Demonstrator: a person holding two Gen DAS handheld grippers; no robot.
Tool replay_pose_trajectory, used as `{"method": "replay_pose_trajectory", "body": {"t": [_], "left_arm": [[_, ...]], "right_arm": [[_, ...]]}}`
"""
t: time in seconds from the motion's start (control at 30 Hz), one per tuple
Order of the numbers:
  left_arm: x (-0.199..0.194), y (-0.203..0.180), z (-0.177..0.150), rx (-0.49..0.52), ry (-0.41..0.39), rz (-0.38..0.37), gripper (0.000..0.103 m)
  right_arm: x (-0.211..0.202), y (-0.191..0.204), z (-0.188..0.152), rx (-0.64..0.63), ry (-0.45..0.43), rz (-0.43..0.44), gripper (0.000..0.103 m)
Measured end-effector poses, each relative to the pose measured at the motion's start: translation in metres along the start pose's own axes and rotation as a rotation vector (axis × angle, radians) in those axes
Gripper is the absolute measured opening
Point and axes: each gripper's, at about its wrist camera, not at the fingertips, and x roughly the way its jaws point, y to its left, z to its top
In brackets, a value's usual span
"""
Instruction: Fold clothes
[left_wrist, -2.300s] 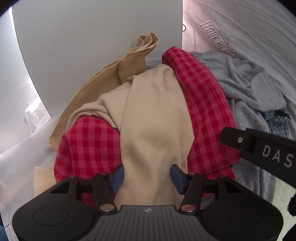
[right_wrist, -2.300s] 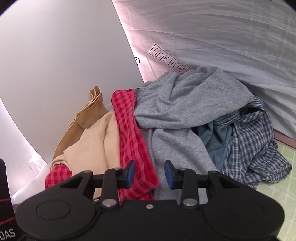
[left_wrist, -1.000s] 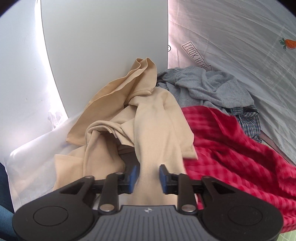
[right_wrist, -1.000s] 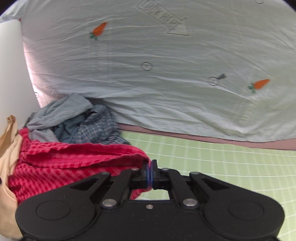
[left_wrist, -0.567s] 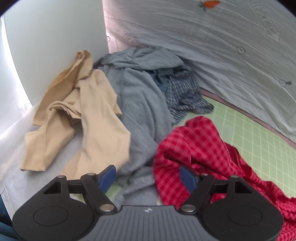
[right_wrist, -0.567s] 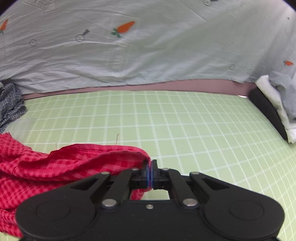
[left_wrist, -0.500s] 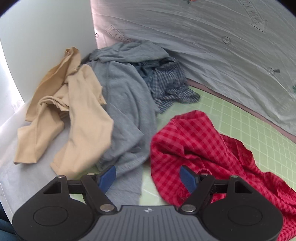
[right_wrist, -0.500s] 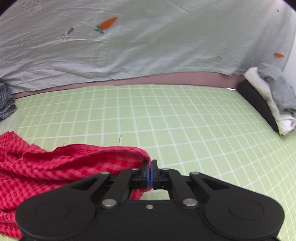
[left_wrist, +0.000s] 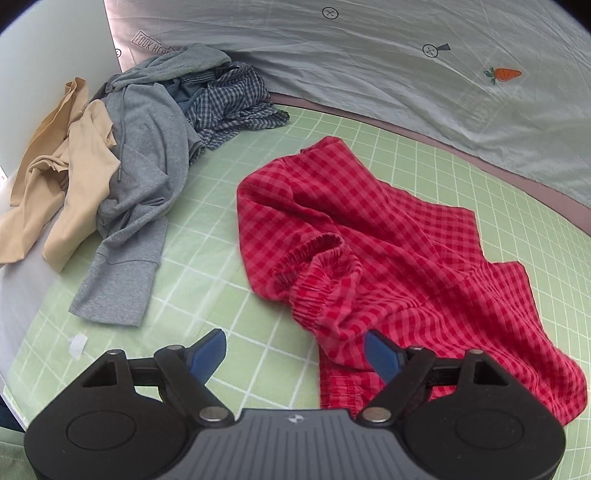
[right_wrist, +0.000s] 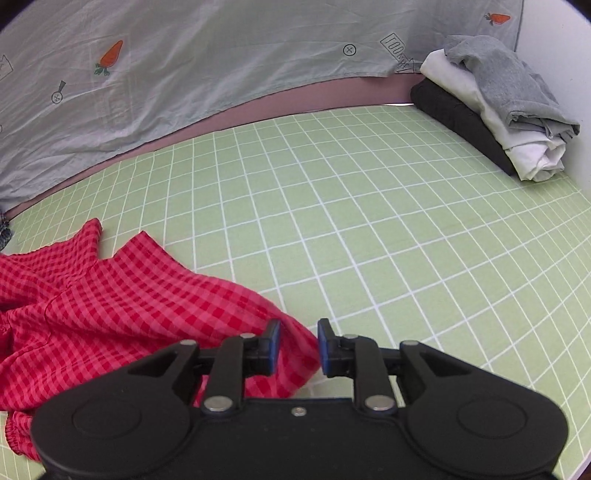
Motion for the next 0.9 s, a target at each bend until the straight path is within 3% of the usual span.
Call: {"method": "replay_pose_trajectory", "body": {"t": [0.13, 0.2, 0.3, 0.47, 0.7, 0.9], "left_arm": [[0.004, -0.006, 0.001, -0.012, 0.013, 0.052, 0.083], [0.005, -0.007, 0.007, -0.015, 0.001, 0.075, 0.083], [0.009, -0.001, 0.016, -0.057, -0.017, 0.089, 0.087], [0.024, 0.012, 0.02, -0.132, 0.028, 0.105, 0.087], [0.046, 0.007, 0.011, -0.109, 0.109, 0.074, 0.087], [0.064, -0.003, 0.01, -0.087, 0.154, 0.06, 0.087]], "right_arm": [[0.003, 0.005, 0.015, -0.015, -0.039, 0.053, 0.043], [0.008, 0.009, 0.022, -0.025, -0.05, 0.079, 0.057], [0.021, 0.017, 0.031, -0.038, -0.039, 0.127, 0.057], [0.049, 0.047, 0.034, -0.119, 0.037, 0.169, 0.057], [0.073, 0.074, 0.035, -0.21, 0.085, 0.194, 0.065], [0.094, 0.087, 0.043, -0.254, 0.115, 0.204, 0.064]]}}
